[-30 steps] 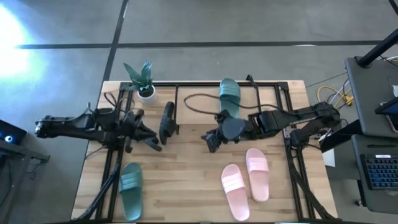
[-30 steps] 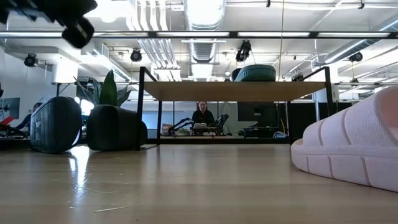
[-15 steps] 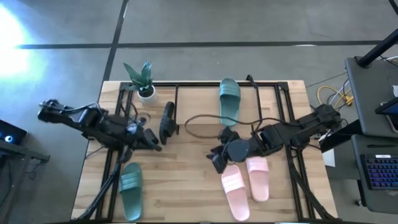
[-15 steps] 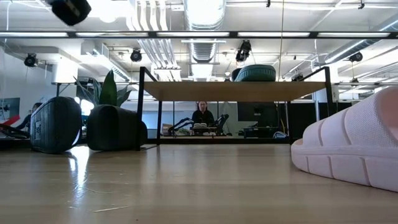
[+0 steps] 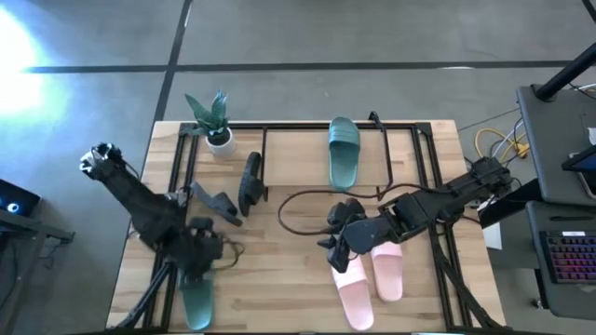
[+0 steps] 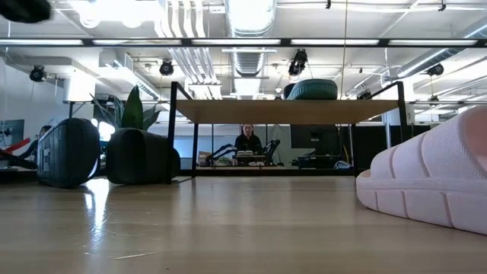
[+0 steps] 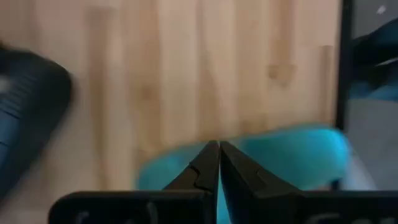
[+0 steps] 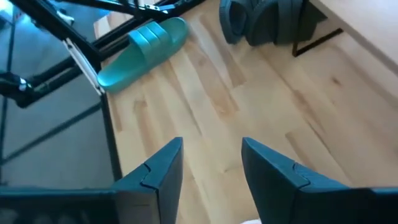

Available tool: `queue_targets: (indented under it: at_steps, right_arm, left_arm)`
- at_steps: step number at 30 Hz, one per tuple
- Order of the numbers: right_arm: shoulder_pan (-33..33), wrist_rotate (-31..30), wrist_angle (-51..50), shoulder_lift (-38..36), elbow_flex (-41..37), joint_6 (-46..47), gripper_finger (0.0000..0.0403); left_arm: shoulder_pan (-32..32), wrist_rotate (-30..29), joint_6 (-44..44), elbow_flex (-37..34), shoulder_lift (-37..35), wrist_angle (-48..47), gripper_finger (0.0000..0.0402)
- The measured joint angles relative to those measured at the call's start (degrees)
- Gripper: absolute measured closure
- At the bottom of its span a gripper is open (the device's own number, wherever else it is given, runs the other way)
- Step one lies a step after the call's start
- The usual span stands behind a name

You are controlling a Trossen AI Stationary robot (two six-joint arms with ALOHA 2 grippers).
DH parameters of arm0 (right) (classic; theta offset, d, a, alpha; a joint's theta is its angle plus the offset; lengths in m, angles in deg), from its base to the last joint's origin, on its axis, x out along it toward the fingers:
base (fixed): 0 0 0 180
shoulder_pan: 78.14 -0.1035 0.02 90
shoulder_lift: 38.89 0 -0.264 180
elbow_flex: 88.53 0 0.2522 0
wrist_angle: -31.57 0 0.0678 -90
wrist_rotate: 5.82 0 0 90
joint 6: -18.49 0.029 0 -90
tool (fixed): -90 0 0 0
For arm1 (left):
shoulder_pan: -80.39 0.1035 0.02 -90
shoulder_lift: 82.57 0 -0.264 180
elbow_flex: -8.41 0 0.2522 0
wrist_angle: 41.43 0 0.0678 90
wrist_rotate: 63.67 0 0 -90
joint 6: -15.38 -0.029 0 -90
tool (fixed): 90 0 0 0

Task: Pick and place slides into the shelf
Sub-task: Put the left green slipper on the shelf

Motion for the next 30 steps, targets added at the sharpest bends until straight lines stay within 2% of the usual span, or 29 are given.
queue_targets:
  at_steps: [8,12,20,25,30]
  right_arm:
    - [0.09,0.42,0.02,0.00,0.00,-5.90,0.0250]
    - [0.84,0.29,-0.04,0.00,0.00,-6.80,0.0244]
    - [1.23,0.03,-0.05,0.00,-0.39,-6.75,0.0249]
    - [1.29,-0.17,0.03,0.00,-1.40,-6.28,0.0253]
    - [1.24,-1.44,-0.01,0.00,-2.94,-4.19,0.0251]
  left_arm:
    - [-13.11,-1.29,26.28,2.41,6.07,-1.26,0.0400]
    - [-17.59,-0.39,35.54,4.87,11.26,-3.22,0.0370]
    - [-21.38,-0.17,37.61,9.71,23.55,-7.19,0.0272]
    - [-21.60,-2.07,37.65,12.42,30.35,-15.19,0.0258]
    - [-21.57,-6.34,37.72,12.78,33.88,-16.28,0.0258]
